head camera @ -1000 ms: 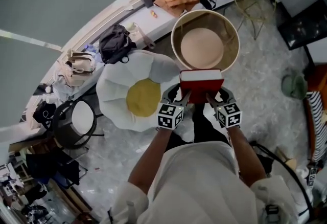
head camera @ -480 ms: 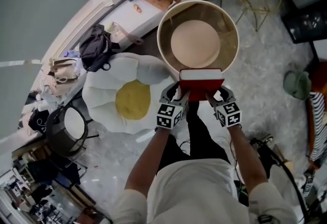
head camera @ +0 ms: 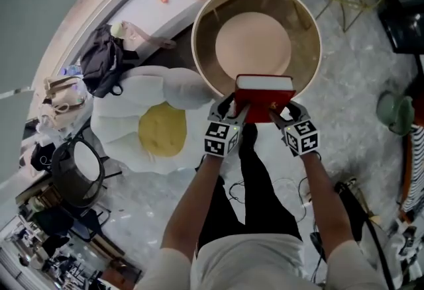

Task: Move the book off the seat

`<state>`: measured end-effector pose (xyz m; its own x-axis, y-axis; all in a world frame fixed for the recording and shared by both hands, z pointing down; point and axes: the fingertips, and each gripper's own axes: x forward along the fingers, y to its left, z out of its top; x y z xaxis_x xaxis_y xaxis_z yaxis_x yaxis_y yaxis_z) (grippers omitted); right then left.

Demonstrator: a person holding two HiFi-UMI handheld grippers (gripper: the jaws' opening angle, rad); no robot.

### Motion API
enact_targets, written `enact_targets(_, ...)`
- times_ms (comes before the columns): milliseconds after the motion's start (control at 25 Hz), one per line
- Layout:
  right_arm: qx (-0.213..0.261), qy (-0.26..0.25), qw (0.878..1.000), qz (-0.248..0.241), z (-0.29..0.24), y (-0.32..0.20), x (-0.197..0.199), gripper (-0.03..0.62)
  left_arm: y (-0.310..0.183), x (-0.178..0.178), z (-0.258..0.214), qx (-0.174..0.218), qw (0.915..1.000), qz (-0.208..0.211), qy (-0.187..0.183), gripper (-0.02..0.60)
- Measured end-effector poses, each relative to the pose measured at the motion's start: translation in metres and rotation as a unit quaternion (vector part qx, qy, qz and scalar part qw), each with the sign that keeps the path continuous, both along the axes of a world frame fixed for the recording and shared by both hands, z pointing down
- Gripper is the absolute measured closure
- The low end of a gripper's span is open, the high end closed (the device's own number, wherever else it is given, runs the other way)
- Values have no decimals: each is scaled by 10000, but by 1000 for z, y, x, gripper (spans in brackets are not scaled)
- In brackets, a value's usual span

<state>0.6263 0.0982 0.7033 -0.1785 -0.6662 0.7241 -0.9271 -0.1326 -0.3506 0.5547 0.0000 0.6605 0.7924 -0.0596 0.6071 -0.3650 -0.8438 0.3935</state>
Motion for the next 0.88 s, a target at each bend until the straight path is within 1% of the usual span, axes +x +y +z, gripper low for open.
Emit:
enact_targets(160,-210,-187,9996,85,37,-6,23,336,-7,24,39,-230,9996,43,-185,385)
enact_targets(360,-286,-259,9992,118,65,-21,49,336,-25,50,69,-374,9988,60,-323,385)
enact_targets(520,-212,-189,9996,81,79,-35,69,336,-42,73,85,-296,9990,122,-317,383)
enact_targets(640,-127,-238,9996,101,97,-45,81,336,-52,85,105,-276,9990,185,-300,385)
enact_targets(720,-58,-356,9992,170,108,-53,88,336,-61,92,120,-358,9989,121,-281,383)
enact_targets(880,37,-644,9973,354,128,-65,92,336,-77,96,147,-604,9977,-151,-256,382)
